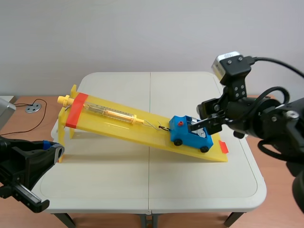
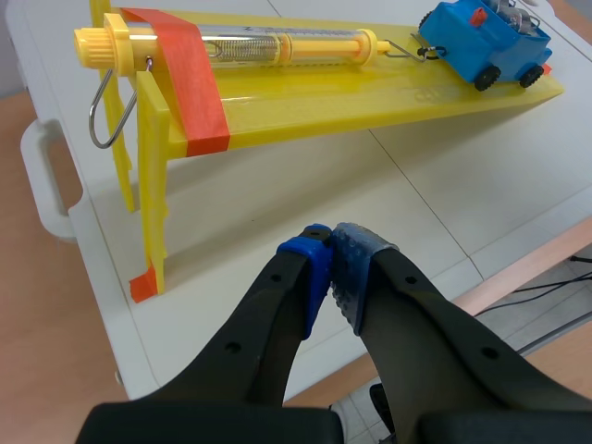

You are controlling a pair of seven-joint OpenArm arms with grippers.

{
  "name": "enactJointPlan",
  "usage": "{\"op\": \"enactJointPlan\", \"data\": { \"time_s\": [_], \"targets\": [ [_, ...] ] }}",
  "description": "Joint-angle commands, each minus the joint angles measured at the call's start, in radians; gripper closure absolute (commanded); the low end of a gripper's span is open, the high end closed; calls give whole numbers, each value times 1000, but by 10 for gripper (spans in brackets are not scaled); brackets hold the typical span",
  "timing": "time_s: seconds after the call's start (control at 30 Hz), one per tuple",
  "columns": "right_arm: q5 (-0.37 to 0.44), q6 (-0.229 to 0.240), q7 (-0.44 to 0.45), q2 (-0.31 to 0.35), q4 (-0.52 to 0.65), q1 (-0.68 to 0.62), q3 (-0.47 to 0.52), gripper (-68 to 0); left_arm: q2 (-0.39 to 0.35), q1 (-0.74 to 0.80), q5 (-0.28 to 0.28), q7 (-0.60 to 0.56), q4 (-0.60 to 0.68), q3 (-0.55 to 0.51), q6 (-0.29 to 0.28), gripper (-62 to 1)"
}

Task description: Place the four metal weights on the blue cart on the ramp.

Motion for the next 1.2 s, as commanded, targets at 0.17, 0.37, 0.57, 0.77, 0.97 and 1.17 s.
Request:
{"op": "enactJointPlan", "data": {
  "time_s": [0.17, 0.37, 0.57, 0.77, 0.97, 1.17],
  "targets": [
    [229, 81, 31, 217, 286, -80, 113, -50, 35, -19, -71, -85, 123, -12, -71, -29],
    [317, 148, 10, 302, 365, -289, 248, -5, 134, -68, -2, -84, 148, 18, -94, -29],
    [442, 264, -18, 312, 443, -514, 441, -6, 223, -140, 140, -86, 147, 104, -90, -29],
    [537, 364, -34, 288, 482, -730, 607, -6, 294, -213, 297, -94, 126, 195, -19, -26],
    [562, 407, -38, 209, 482, -894, 727, -6, 322, -294, 405, -98, 53, 255, 51, -26],
    [577, 407, -68, 172, 481, -1027, 809, -6, 323, -372, 503, -114, -40, 285, 137, -26]
  ]
}}
